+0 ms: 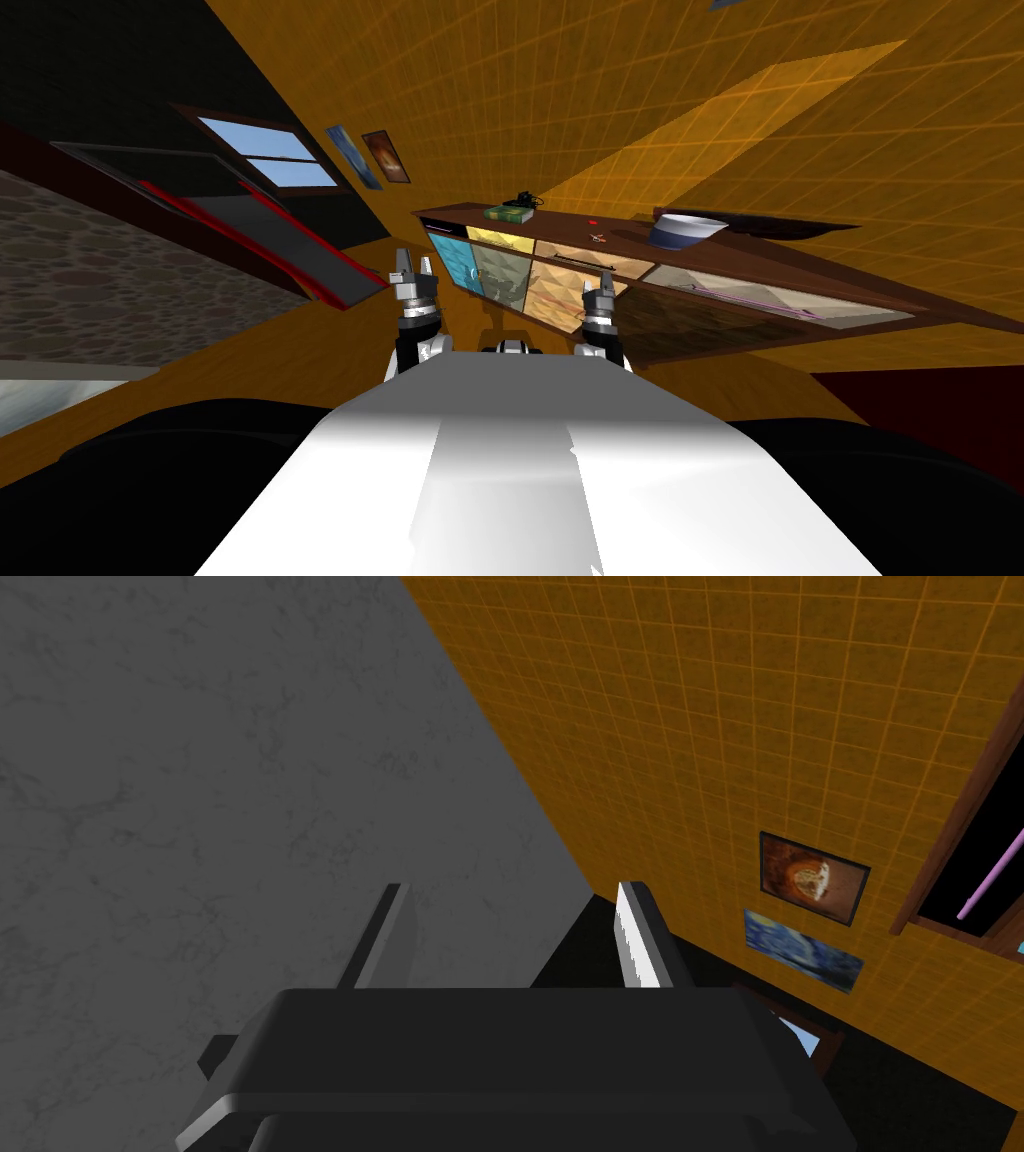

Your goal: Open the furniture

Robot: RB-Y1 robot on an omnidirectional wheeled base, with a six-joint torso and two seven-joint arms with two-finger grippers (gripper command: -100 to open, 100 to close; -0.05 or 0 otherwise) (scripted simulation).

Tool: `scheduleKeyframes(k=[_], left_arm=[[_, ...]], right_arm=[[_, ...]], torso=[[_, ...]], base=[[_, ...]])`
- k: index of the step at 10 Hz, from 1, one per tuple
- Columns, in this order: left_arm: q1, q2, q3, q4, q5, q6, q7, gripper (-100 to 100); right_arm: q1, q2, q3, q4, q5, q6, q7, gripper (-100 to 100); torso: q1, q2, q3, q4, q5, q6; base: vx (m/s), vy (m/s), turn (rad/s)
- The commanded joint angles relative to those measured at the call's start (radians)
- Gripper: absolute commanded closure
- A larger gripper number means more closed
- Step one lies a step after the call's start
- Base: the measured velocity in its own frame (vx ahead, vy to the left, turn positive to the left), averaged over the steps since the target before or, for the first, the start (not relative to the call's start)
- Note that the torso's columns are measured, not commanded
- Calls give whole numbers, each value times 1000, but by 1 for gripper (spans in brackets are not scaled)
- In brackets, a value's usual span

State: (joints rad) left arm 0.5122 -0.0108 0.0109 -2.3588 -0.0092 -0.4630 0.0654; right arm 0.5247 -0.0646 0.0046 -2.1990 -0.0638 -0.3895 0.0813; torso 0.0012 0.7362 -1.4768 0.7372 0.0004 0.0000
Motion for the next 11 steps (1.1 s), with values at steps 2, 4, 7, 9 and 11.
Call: scheduleKeyframes(k=[2,4,7,9,11], left_arm=[[0,0,0,0,0,0,0,0],[0,0,0,0,0,0,0,0],[0,0,0,0,0,0,0,0],[0,0,0,0,0,0,0,0],[0,0,0,0,0,0,0,0]], right_arm=[[-19,-74,-42,6,74,-54,102,-100],[-27,-87,-57,7,100,-71,147,-100],[-42,-110,-90,11,156,-110,224,-100],[-51,-119,-107,13,186,-130,269,-100],[-59,-127,-126,15,218,-151,313,-100]], torso=[[0,1,0,0,0,0],[-2,3,1,1,-1,0],[-2,2,1,1,0,0],[-1,2,1,1,0,0],[-2,2,1,1,0,0]], base=[[67,82,19],[46,54,9],[55,56,16],[42,60,13],[44,49,11]])
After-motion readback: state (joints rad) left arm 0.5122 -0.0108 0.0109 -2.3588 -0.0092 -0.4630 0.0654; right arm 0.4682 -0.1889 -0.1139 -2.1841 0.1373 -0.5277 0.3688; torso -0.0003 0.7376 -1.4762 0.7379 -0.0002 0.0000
